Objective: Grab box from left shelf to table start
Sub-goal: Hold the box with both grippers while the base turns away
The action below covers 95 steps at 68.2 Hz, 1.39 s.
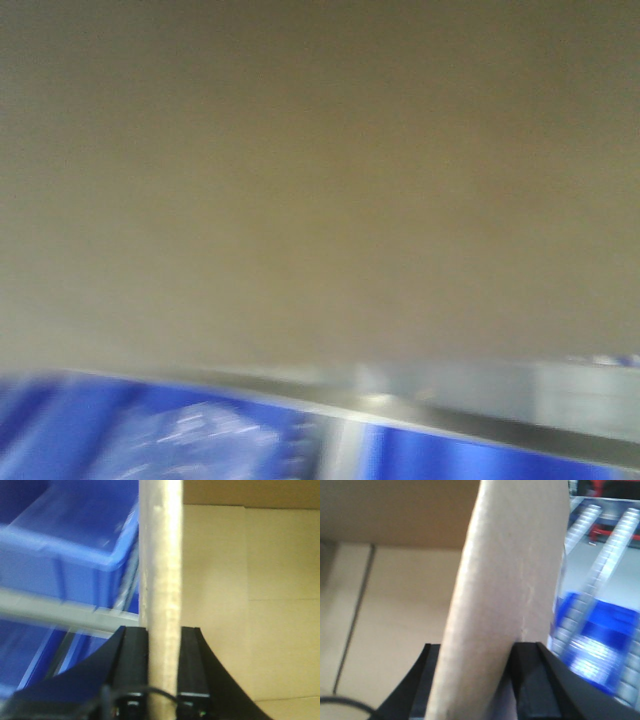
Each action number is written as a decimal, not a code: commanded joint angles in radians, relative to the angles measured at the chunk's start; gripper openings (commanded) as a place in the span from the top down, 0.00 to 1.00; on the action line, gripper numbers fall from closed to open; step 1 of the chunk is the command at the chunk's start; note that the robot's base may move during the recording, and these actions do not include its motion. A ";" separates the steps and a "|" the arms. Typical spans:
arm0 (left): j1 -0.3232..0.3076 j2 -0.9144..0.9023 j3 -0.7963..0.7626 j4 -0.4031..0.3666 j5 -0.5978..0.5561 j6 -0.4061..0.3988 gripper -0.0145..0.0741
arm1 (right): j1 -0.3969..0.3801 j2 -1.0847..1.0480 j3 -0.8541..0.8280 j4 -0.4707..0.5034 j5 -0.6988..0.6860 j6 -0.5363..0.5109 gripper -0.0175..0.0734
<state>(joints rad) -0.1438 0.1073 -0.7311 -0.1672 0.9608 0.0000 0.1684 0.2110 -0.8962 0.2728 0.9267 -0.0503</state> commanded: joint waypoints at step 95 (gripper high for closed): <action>-0.008 0.014 0.242 -0.031 -0.134 -0.006 0.94 | 0.000 0.015 -0.030 0.054 -0.113 -0.011 0.74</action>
<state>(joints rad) -0.1475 0.1073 -0.4830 -0.2485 0.8319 -0.0150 0.1684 0.2147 -0.8962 0.2852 0.8728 -0.0611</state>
